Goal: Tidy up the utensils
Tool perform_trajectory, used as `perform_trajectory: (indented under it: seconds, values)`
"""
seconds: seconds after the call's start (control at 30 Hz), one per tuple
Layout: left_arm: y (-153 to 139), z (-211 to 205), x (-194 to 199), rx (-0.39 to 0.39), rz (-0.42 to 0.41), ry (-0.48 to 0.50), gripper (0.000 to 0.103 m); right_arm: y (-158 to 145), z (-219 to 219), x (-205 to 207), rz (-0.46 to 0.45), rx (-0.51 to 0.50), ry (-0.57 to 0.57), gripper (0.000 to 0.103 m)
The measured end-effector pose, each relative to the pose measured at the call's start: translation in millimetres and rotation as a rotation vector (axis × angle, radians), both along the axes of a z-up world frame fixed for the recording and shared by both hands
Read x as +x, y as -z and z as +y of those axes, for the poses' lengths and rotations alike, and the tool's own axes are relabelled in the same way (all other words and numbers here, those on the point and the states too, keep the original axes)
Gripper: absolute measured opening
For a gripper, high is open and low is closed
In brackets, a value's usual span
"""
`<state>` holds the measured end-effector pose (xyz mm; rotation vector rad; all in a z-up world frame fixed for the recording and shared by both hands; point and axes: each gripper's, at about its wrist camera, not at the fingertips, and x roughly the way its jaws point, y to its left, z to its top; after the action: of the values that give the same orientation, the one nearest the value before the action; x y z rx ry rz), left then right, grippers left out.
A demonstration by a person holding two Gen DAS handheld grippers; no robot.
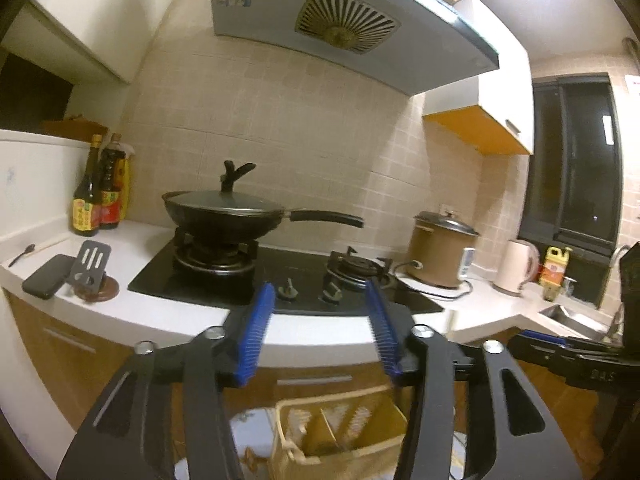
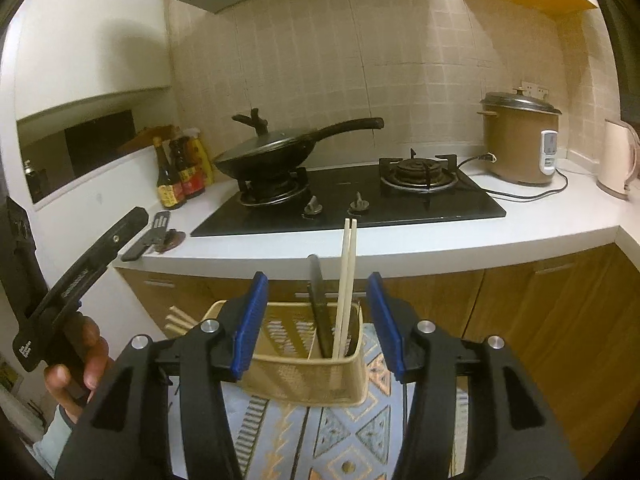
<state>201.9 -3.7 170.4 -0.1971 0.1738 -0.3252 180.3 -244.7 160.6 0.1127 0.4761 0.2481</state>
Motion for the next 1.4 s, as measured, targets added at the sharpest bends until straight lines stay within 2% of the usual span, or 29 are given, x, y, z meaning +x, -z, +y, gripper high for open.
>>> perform_trajectory:
  seconds: [0.07,0.17,0.37,0.53,0.67,0.73,0.83,0.97,1.07,1.2,1.4]
  values:
    - [-4.6,2.4,-19.5,-0.003,0.001,0.054,0.068,-2.6,-1.3,-16.0,-0.007,0.014,-0.005,0.049]
    - [-9.8,3.3,-54.5,0.017,-0.027,0.075,0.079,-5.1,-0.2,-49.0,-0.051,-0.001,0.004,0.056]
    - [-9.1,6.3,-118.9,0.064,-0.054,0.037,0.083,5.7,7.8,-107.3,-0.134,-0.068,0.037,0.064]
    - [7.7,12.6,-147.8,0.055,-0.013,0.015,0.084,25.9,5.4,-136.5,-0.147,-0.047,0.051,0.069]
    - [21.6,11.4,-170.4,0.097,-0.024,-0.031,0.085,46.9,2.7,-148.8,-0.145,-0.004,0.02,0.085]
    - [30.8,10.6,-181.1,0.114,-0.028,-0.059,0.089,56.0,3.5,-153.3,-0.147,-0.013,0.034,0.086]
    - [43.9,12.5,-188.0,0.111,-0.023,-0.104,0.093,72.4,4.8,-155.7,-0.142,0.005,0.047,0.087]
    - [70.6,13.2,-187.1,0.089,0.016,-0.165,0.093,92.5,8.1,-158.6,-0.178,0.004,0.101,0.094]
    - [87.7,8.2,-181.0,0.097,0.04,-0.193,0.093,109.0,18.1,-162.2,-0.224,-0.049,0.147,0.094]
    - [105.7,2.3,-170.4,0.128,0.061,-0.21,0.093,120.0,32.7,-162.5,-0.259,-0.097,0.157,0.094]
    - [124.2,-2.8,-161.5,0.136,0.063,-0.257,0.094,132.7,32.6,-159.6,-0.259,-0.122,0.183,0.095]
